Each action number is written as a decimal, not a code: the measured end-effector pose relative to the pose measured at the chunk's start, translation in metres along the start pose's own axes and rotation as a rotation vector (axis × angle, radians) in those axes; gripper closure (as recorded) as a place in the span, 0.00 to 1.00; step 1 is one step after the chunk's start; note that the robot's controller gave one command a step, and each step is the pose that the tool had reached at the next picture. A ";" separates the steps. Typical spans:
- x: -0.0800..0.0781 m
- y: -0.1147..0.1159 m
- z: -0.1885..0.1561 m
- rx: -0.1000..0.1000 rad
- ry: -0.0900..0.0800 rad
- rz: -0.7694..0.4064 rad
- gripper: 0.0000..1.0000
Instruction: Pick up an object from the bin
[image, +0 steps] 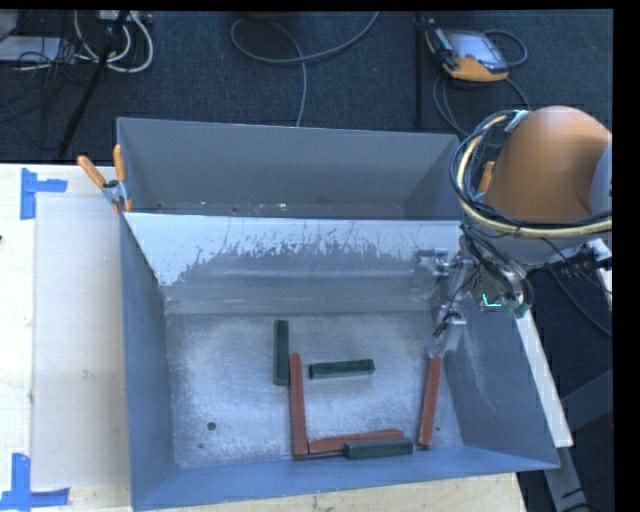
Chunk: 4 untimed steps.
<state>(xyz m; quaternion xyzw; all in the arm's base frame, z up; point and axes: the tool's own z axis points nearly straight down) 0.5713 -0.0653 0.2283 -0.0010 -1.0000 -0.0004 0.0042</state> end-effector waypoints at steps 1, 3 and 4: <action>-0.020 0.031 0.161 -0.001 -0.001 -0.321 0.00; -0.035 0.038 0.158 0.002 -0.012 -0.401 1.00; -0.035 0.038 0.158 0.002 -0.011 -0.401 0.00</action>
Offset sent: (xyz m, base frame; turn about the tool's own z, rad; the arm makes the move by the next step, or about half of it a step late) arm 0.0202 0.0300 -0.1571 -0.3219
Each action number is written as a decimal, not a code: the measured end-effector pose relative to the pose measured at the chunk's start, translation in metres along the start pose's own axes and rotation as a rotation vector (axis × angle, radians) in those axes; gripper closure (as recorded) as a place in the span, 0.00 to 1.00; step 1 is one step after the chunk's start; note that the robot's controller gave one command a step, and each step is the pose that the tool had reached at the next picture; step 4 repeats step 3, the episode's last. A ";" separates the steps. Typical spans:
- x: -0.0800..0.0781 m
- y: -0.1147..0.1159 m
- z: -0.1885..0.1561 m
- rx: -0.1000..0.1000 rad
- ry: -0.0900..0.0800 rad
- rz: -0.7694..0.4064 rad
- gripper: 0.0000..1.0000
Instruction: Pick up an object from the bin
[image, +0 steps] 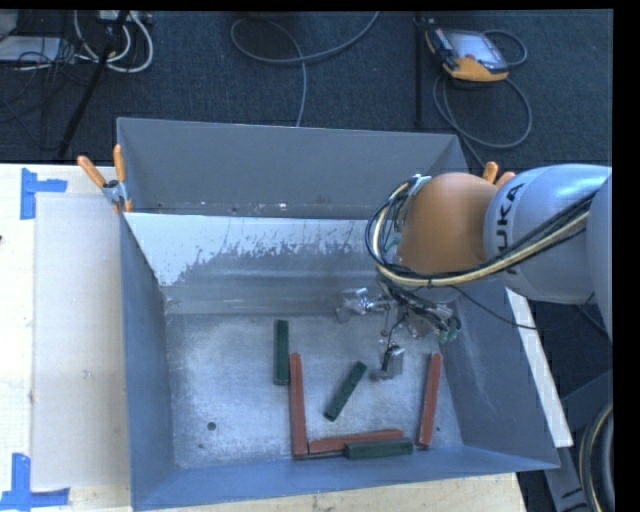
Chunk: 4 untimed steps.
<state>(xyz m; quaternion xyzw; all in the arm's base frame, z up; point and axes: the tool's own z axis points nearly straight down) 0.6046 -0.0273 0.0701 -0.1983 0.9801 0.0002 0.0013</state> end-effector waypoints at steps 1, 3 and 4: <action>0.051 0.040 -0.001 -0.004 0.007 -0.215 0.00; 0.047 0.055 -0.156 0.003 -0.006 -0.169 1.00; 0.047 0.055 -0.156 0.003 -0.006 -0.169 1.00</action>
Offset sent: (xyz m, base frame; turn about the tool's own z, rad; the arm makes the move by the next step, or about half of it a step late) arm -0.0608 0.0169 0.0020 -0.2169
